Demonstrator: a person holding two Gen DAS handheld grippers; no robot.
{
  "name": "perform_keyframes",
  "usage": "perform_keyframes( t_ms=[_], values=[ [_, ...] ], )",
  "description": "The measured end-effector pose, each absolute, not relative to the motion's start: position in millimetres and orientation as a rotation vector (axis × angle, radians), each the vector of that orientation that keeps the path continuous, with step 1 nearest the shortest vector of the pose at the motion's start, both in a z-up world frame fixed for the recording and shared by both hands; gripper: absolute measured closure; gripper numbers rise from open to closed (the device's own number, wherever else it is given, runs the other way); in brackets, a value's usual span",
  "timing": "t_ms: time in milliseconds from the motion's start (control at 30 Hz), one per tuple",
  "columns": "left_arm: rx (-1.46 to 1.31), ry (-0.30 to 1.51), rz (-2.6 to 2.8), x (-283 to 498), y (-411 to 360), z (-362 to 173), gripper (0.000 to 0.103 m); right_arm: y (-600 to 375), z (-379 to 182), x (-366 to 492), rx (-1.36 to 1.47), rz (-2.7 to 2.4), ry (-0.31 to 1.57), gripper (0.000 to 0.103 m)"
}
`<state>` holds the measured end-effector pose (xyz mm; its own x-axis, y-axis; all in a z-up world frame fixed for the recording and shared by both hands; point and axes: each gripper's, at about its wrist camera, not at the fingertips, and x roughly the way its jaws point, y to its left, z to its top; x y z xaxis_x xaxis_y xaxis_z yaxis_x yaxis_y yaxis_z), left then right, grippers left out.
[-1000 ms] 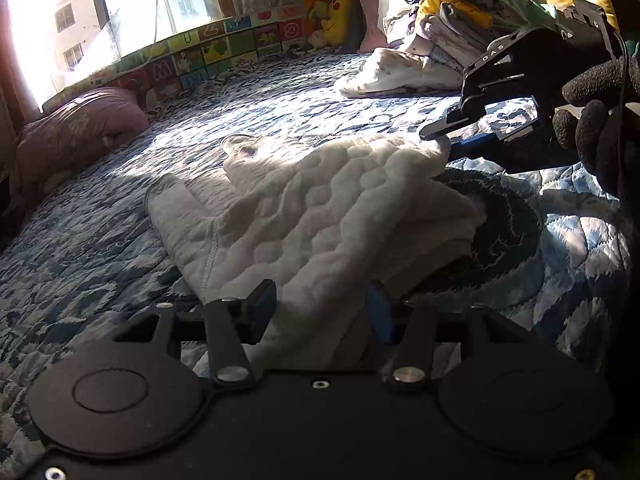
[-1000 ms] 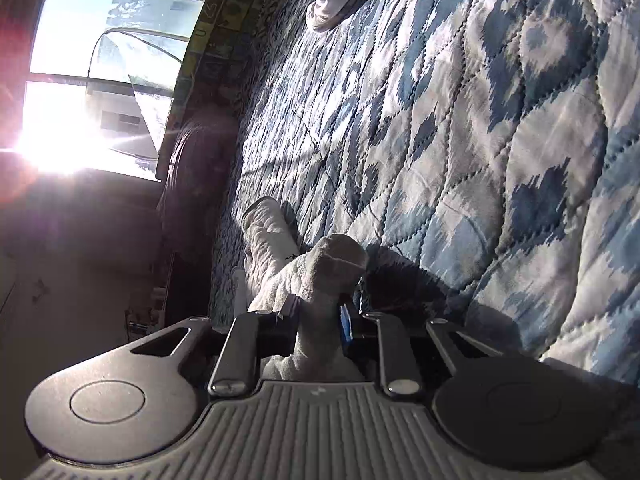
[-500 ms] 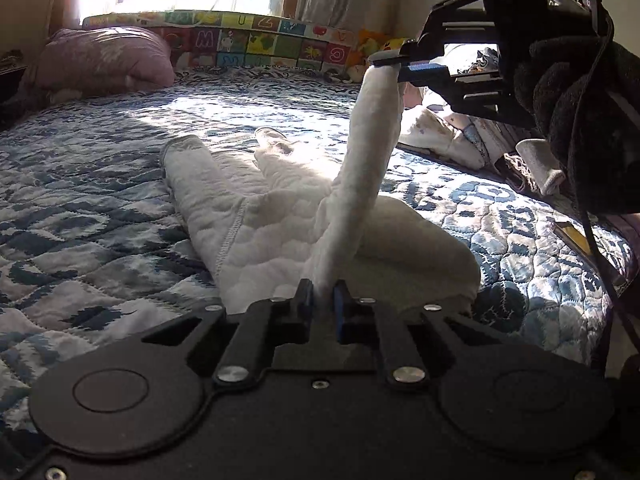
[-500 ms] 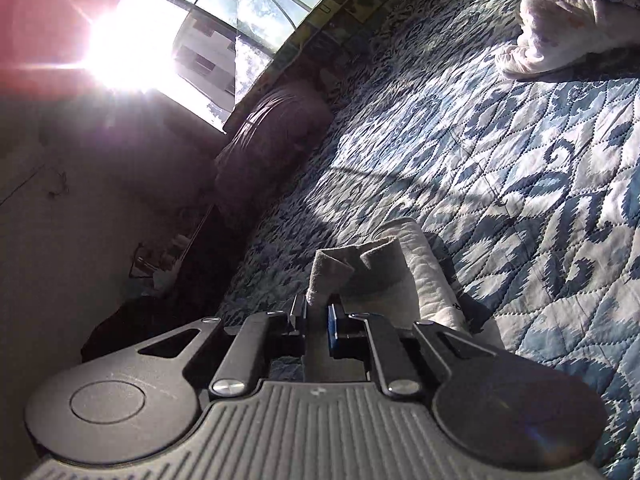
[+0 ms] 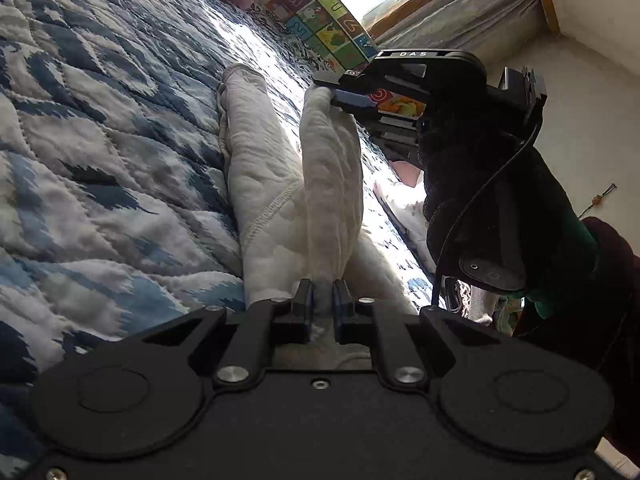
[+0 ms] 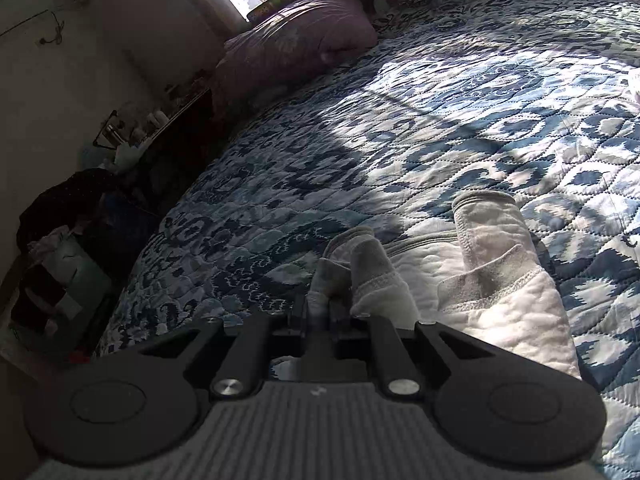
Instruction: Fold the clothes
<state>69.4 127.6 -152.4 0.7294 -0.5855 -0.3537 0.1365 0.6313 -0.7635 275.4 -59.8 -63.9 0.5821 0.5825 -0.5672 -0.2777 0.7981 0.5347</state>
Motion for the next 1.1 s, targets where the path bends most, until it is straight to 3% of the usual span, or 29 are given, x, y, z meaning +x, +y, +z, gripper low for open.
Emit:
perform_keyframes(
  t_ms=[200,333,433,500,533,1033,1067,1100],
  values=[
    [-0.834,0.652,-0.437,69,128,-154,0.094,-75,-59,274,0.447,0.584,0.733,0.061],
    [-0.819,0.659,-0.424,67,128,-145,0.092,-97,-44,247,0.364,0.598,0.665,0.059],
    [-0.765,0.628,-0.406,63,133,-126,0.077,-112,-43,215,0.223,0.609,0.634,0.059],
    [-0.757,0.592,-0.388,60,142,-113,0.061,-123,-47,193,0.157,0.615,0.626,0.059],
    [-0.755,0.574,-0.379,60,147,-106,0.06,-128,-49,182,0.131,0.613,0.62,0.059],
    [-0.715,0.671,-0.294,192,147,-98,0.061,-95,-78,111,-0.138,0.653,0.49,0.051],
    [-0.704,0.676,-0.291,196,145,-99,0.063,-93,-78,112,-0.15,0.655,0.483,0.051],
    [-0.689,0.676,-0.289,199,142,-99,0.074,-92,-78,113,-0.161,0.657,0.476,0.051]
  ],
)
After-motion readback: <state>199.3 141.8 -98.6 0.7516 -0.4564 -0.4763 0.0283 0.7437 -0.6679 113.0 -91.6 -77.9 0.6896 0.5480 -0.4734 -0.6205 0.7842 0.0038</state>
